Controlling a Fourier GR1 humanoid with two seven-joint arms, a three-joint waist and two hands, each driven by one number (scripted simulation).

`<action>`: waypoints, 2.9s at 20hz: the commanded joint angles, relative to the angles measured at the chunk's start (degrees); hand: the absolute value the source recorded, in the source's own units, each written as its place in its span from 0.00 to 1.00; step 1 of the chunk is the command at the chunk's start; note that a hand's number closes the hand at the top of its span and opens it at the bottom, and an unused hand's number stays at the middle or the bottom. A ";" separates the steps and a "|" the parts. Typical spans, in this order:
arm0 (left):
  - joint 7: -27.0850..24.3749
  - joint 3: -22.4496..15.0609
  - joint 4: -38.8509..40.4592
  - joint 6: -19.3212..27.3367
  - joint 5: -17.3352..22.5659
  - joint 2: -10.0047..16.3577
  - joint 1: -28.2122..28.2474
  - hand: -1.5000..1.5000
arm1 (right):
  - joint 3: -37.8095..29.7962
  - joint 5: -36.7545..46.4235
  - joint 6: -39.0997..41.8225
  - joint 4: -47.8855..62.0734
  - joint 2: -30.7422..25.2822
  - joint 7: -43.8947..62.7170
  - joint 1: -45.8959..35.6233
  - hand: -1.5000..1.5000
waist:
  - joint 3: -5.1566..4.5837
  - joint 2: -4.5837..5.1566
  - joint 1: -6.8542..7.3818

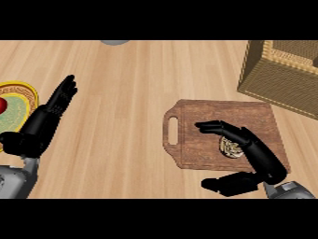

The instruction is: Pick the cupcake from the cutting board and place it in the basket

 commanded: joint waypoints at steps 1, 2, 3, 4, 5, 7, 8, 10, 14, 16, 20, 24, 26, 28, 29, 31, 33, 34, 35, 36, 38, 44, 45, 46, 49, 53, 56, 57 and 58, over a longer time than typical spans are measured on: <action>1.21 0.30 -0.99 -1.25 0.28 0.88 -0.40 0.50 | -2.05 10.37 -8.02 -5.38 -3.93 7.58 0.03 0.00 | -0.17 -0.53 -0.57; 1.24 0.61 -0.27 -1.56 0.38 1.00 -0.57 0.50 | -2.78 12.45 -9.75 -6.85 -4.25 9.64 -0.26 0.00 | -0.17 -0.45 -0.63; 0.80 0.34 -2.05 -0.17 -0.35 0.76 1.46 0.50 | -4.40 13.87 -10.24 -9.44 -6.28 12.91 -0.34 0.00 | -0.21 -0.77 -0.44; 1.75 0.01 -2.77 -1.01 0.24 0.86 1.61 0.50 | -5.15 15.25 -9.53 -11.99 -8.16 16.21 -1.10 0.00 | -0.22 -0.79 -0.45; 1.62 0.00 -2.02 -0.16 -0.31 -0.20 -0.02 0.50 | -5.90 17.15 -9.37 -13.46 -9.39 18.97 -2.45 0.00 | -0.23 -0.61 -0.74; 1.25 -0.58 -2.04 -1.14 -0.69 0.36 1.21 0.50 | -6.81 19.59 -4.08 -14.34 -14.38 26.35 -6.43 0.00 | -0.31 -0.52 0.14; 0.84 0.19 0.31 -1.51 0.02 -0.19 0.15 0.50 | -6.29 20.89 -1.04 -15.24 -17.97 27.11 -4.94 0.00 | -0.36 -0.39 -0.89; 2.15 0.16 -1.54 -1.27 -0.62 0.57 -0.79 0.50 | -6.02 19.43 7.73 -16.09 -22.93 31.88 -8.31 0.00 | -0.37 -0.35 0.18; 2.10 0.47 -1.23 -1.20 -0.61 -0.60 -1.45 0.50 | -6.86 9.73 21.71 -21.04 -28.16 38.28 -8.20 0.00 | -0.24 -0.18 0.07; 2.42 1.19 -1.09 -1.58 -0.96 0.11 -0.97 0.50 | -10.46 4.17 26.52 -21.61 -31.11 38.60 -7.35 0.00 | -0.14 -0.13 0.04; 1.30 0.79 0.26 -2.19 -2.79 -1.77 -0.49 0.50 | -17.10 -5.60 33.80 -21.68 -32.90 41.64 -9.39 0.00 | -0.07 0.09 0.65; 2.60 4.02 -2.00 -5.93 -1.46 -0.27 0.38 0.50 | -25.33 -8.57 35.37 -29.31 -33.33 43.15 -0.02 0.00 | -0.02 -0.10 0.09; 4.63 2.46 -6.44 -3.31 -4.21 -3.83 2.71 0.50 | -25.39 -5.93 36.80 -26.59 -29.80 42.45 -2.24 0.00 | -0.01 0.02 0.87; 7.11 3.31 -6.50 -4.06 -4.37 -4.22 1.31 0.50 | -25.97 -1.17 38.17 -23.91 -28.39 36.80 -0.67 0.00 | 0.02 0.08 0.85; 3.50 3.71 -6.38 -4.70 -5.36 -4.41 4.72 0.50 | -26.65 0.18 37.67 -26.64 -26.87 37.27 1.09 0.00 | 0.00 0.05 0.85; 1.47 2.95 -3.39 -4.41 -7.49 -6.79 2.78 0.50 | -25.96 1.13 37.63 -21.97 -24.97 36.65 -2.79 0.00 | -0.01 0.15 1.09; 2.99 6.07 -2.77 -8.00 -4.71 -4.52 1.43 0.50 | -23.10 5.66 34.46 -22.36 -20.79 35.57 -1.13 0.00 | 0.00 0.17 1.10; 4.61 5.06 -5.40 -6.63 -5.61 -4.65 1.35 0.50 | -23.22 10.78 32.24 -18.76 -20.25 29.10 2.09 0.00 | 0.05 0.19 1.14; 5.27 6.95 -4.12 -8.33 -5.27 -4.05 0.05 0.50 | -21.25 9.58 33.00 -21.16 -18.29 33.03 0.46 0.00 | 0.00 0.16 1.08; 0.87 5.12 -1.27 -6.42 -7.68 -6.50 2.36 0.50 | -21.27 10.36 31.90 -17.05 -17.61 30.18 -0.31 0.00 | 0.01 0.24 1.20; 6.60 5.39 -4.66 -7.12 -6.87 -6.74 0.71 0.50 | -21.10 14.18 29.64 -17.57 -15.56 26.32 2.72 0.00 | 0.02 0.14 1.01; 6.14 7.32 -3.38 -7.96 -9.67 -8.20 -0.41 0.50 | -17.26 23.67 24.13 -8.33 -10.28 19.48 1.11 0.00 | 0.01 0.16 1.07; 8.05 7.43 -5.74 -8.35 -8.27 -7.96 -0.26 0.50 | -13.08 27.59 20.75 -10.25 -7.71 20.73 3.21 0.00 | 0.01 0.13 1.11; 4.71 10.05 -2.88 -11.57 -7.12 -5.88 -0.35 0.50 | -16.07 28.39 19.70 -4.67 -10.00 14.43 2.70 0.00 | 0.01 0.19 1.11; 3.55 9.98 0.69 -10.49 -10.32 -9.08 -0.84 0.50 | -15.36 30.45 18.83 -4.73 -6.50 15.94 1.35 0.00 | -0.01 0.16 0.93; 3.59 11.26 -1.28 -12.11 -10.03 -9.73 0.55 0.50 | -14.42 34.28 14.73 -1.04 -4.67 10.71 3.89 0.00 | -0.01 0.12 0.94; 1.96 13.13 0.03 -14.32 -11.27 -9.45 0.76 0.50 | -19.11 31.06 20.01 -0.47 -6.18 8.98 1.22 0.00 | -0.02 0.13 0.93; 3.66 10.40 -2.89 -11.68 -12.87 -12.24 2.29 0.50 | -15.55 35.37 15.05 2.35 -3.59 7.06 1.24 0.00 | 0.00 0.13 1.06; 3.88 11.36 -5.51 -13.39 -12.34 -11.31 5.05 0.50 | -17.94 33.15 17.95 0.45 -4.65 6.73 2.56 0.00 | -0.01 0.09 1.06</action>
